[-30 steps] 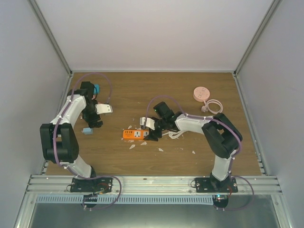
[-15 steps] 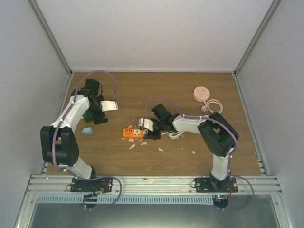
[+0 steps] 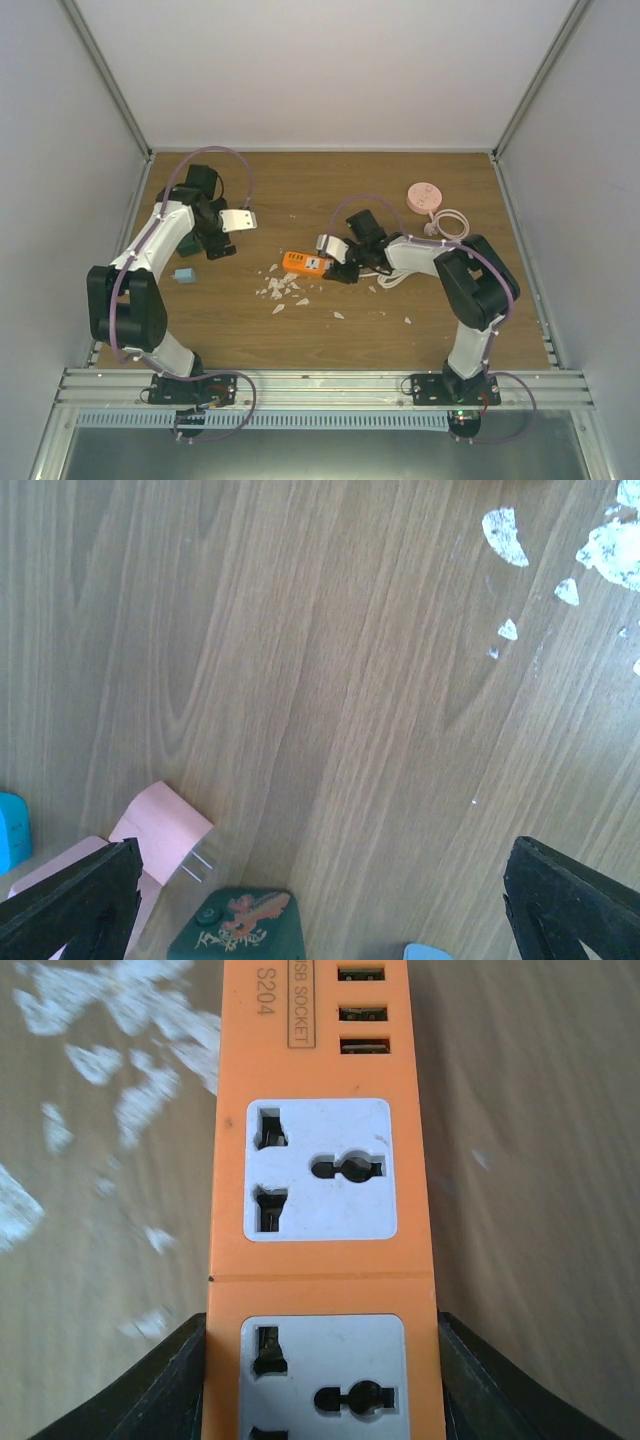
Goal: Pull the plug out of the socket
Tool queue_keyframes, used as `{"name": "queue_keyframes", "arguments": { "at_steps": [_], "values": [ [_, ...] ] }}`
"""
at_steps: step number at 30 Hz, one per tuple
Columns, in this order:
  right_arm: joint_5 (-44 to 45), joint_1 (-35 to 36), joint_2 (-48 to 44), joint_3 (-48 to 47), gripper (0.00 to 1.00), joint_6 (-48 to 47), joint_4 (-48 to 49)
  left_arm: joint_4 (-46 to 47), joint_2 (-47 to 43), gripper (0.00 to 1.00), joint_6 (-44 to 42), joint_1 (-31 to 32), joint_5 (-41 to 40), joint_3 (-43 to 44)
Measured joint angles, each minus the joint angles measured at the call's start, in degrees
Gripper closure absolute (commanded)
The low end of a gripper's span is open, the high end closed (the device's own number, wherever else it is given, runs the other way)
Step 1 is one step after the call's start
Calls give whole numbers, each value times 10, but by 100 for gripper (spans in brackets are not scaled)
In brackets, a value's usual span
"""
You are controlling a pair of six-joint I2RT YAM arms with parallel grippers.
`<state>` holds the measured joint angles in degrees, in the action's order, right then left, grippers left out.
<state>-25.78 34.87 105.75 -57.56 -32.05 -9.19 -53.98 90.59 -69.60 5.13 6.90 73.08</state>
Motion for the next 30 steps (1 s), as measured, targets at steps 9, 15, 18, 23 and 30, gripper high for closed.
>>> {"name": "queue_keyframes", "arguments": {
  "at_steps": [9,15,18,23,30],
  "values": [
    [9,-103,-37,40,66,7,-4,2,5,1,43,10,34,36],
    [24,-148,-40,43,65,30,-1,3,22,1,85,12,63,80],
    [39,-169,-40,40,64,57,3,3,32,1,105,13,75,87],
    [75,-199,-30,23,61,104,10,2,44,1,140,16,91,98],
    [104,-229,14,-28,55,149,22,-2,56,1,192,16,120,134]
  ]
}}
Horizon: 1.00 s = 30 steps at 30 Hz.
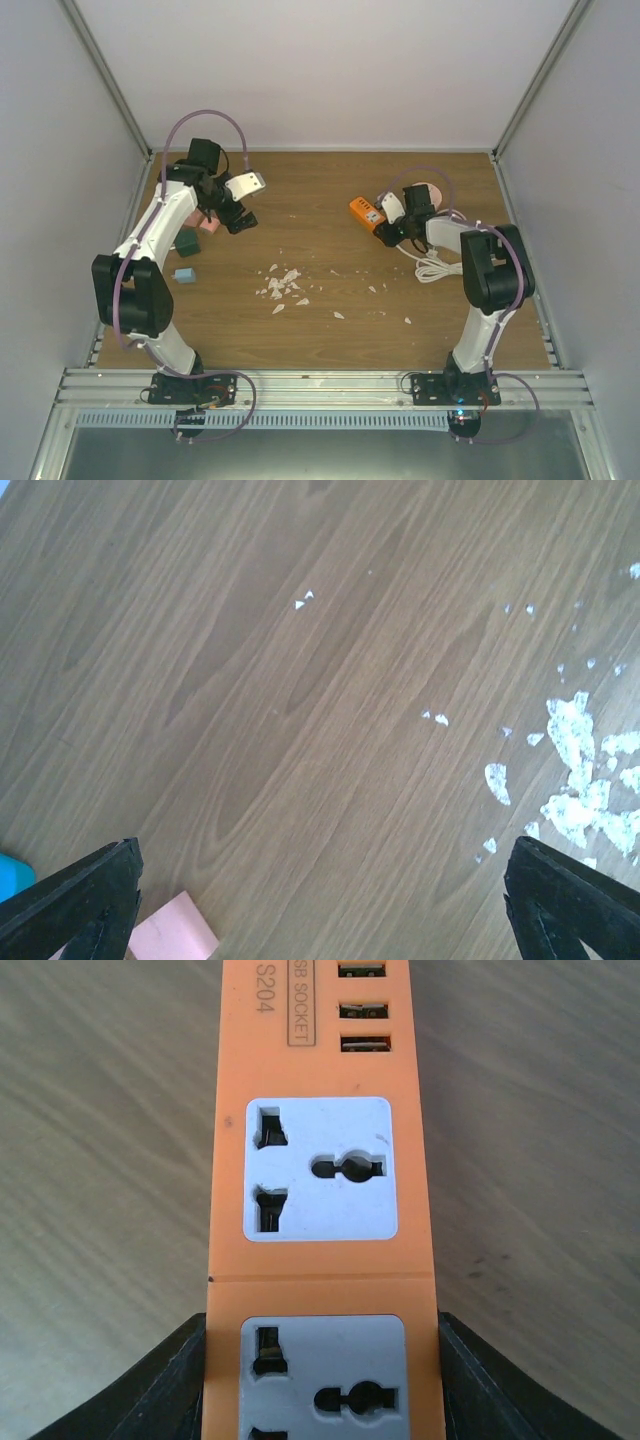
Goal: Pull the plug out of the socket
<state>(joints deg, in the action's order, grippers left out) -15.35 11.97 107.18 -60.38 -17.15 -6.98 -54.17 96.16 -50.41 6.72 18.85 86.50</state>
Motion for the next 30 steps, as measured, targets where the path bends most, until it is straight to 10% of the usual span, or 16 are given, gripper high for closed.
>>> {"name": "queue_keyframes", "arguments": {
  "at_steps": [12,30],
  "values": [
    [23,-10,27,-45,15,35,-8,-7,41,1,80,-1,38,59],
    [-51,-50,-79,-188,0,9,-93,-82,191,1,264,-76,153,346]
  ]
}}
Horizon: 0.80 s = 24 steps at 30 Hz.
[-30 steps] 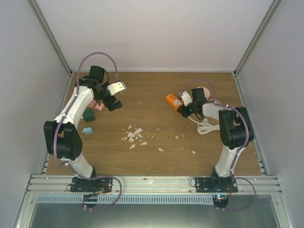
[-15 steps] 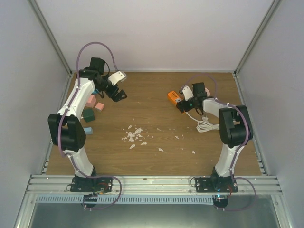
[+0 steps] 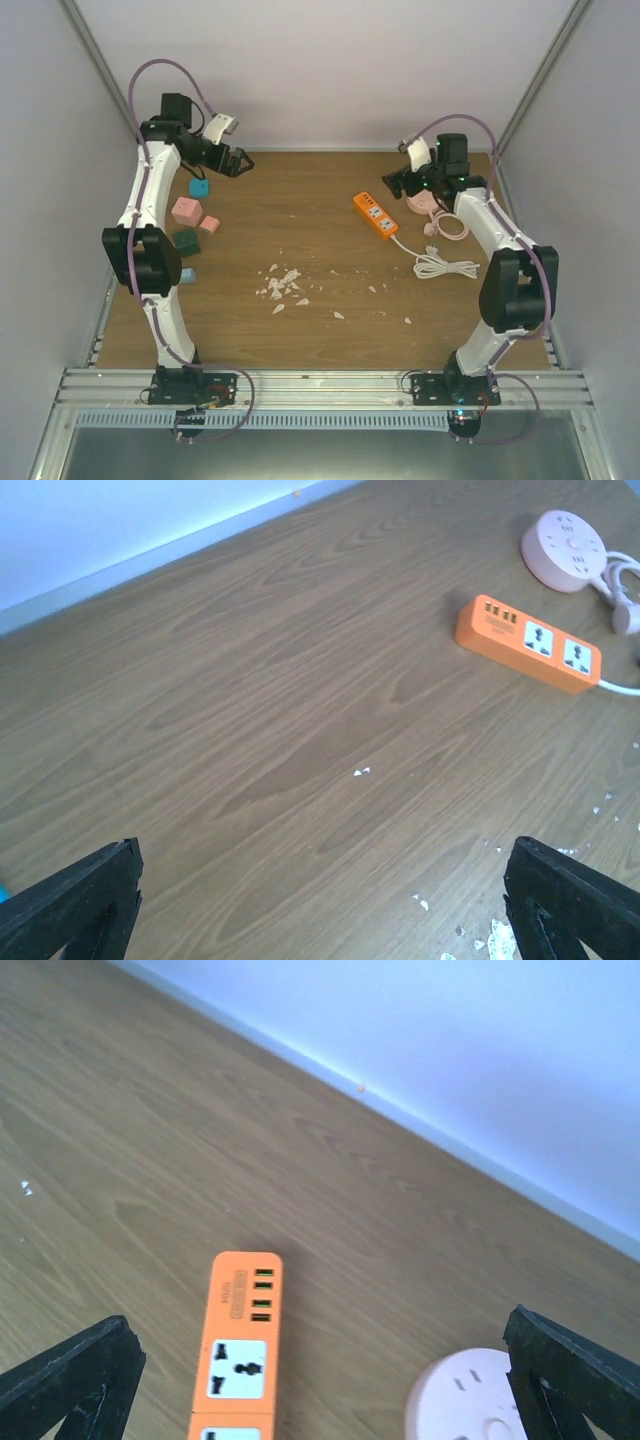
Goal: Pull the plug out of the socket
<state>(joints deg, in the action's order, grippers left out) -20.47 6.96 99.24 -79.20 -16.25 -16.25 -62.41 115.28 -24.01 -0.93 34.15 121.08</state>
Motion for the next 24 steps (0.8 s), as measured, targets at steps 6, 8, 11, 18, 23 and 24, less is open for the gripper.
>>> {"name": "queue_keyframes", "arguments": {
  "at_steps": [6,8,11,18,23,24],
  "values": [
    [-28,-70,-37,-6,0,3,-30,6,-1,1,37,-45,1,-5],
    [-36,-98,-49,-6,0,5,-39,16,-6,1,42,-58,1,-19],
    [-47,-141,-78,7,0,4,-49,27,-19,1,50,-76,1,-51],
    [-76,-220,-126,63,0,-6,-64,62,-61,1,55,-118,-6,-141],
    [-88,-260,-141,123,0,-13,-78,90,-81,1,56,-137,-23,-183],
    [-89,-263,-143,130,0,-14,-81,97,-85,1,57,-139,-26,-191]
  ]
}}
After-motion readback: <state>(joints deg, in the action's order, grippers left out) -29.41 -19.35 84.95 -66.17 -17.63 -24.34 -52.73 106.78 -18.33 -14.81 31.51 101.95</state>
